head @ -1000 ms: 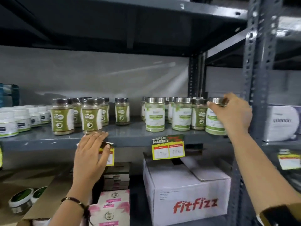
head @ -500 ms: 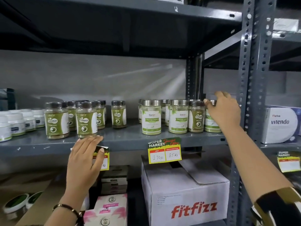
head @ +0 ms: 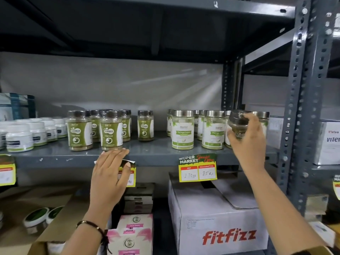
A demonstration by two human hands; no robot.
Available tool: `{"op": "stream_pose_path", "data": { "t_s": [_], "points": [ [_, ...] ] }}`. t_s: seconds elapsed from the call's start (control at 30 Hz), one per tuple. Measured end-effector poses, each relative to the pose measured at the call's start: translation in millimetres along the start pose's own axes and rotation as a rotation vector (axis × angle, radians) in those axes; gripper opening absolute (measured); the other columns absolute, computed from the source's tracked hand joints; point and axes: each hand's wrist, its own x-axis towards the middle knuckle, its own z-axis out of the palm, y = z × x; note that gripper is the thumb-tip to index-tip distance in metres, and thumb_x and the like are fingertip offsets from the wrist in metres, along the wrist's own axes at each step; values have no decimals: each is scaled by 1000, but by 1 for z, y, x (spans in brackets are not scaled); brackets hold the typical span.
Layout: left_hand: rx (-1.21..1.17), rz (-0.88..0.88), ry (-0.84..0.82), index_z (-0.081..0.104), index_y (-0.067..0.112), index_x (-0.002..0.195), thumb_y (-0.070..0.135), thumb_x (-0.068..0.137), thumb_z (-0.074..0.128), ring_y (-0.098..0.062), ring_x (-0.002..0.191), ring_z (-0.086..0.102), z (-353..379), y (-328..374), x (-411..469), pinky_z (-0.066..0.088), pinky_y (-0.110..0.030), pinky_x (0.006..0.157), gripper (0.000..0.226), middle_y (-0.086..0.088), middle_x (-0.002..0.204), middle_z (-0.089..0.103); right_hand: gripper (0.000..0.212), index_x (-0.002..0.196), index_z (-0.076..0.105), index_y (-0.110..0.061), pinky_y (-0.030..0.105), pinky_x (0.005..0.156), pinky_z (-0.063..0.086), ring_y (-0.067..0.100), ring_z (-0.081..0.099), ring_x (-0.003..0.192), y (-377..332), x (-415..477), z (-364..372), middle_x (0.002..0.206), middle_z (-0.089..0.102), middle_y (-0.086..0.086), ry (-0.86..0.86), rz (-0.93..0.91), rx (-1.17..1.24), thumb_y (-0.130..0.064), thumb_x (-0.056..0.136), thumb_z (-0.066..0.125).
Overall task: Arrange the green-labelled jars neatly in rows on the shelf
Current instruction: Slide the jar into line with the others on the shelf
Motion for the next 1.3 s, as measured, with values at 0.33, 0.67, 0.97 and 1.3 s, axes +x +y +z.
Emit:
{"op": "stream_pose_path", "data": {
  "t_s": [0.33, 0.67, 0.97, 1.3],
  "points": [
    [-28, 15, 10, 61, 11, 117, 30, 89, 42, -16, 115, 46, -5, 2, 0, 24, -30, 105, 39, -1, 117, 62, 50, 113, 46, -24, 20, 66, 45, 15, 61, 80, -134, -10, 11, 94, 60, -4, -182, 14, 445, -31, 72, 73],
    [-16, 21, -29, 61, 11, 118, 29, 88, 41, -15, 116, 45, -10, 3, 3, 26, -31, 103, 40, -1, 118, 63, 66, 132, 36, -18, 31, 64, 42, 30, 59, 95, -185, -29, 110, 114, 58, 14, -404, -119, 219, -47, 81, 64],
    [-13, 18, -4, 61, 14, 118, 31, 89, 40, -11, 117, 42, -8, 3, 2, 27, -32, 102, 40, 1, 118, 62, 42, 112, 51, -3, 4, 85, 27, 25, 48, 99, -96, -16, 27, 108, 58, 17, 277, -11, 202, -31, 82, 65],
    [9, -2, 63, 61, 11, 117, 29, 89, 37, -17, 116, 46, 3, 5, 1, 19, -29, 106, 41, -4, 116, 63, 89, 140, 23, -11, 54, 87, 44, 43, 43, 121, 50, 22, 0, 134, 44, 25, -31, 366, -104, -29, 72, 77]
  ]
}}
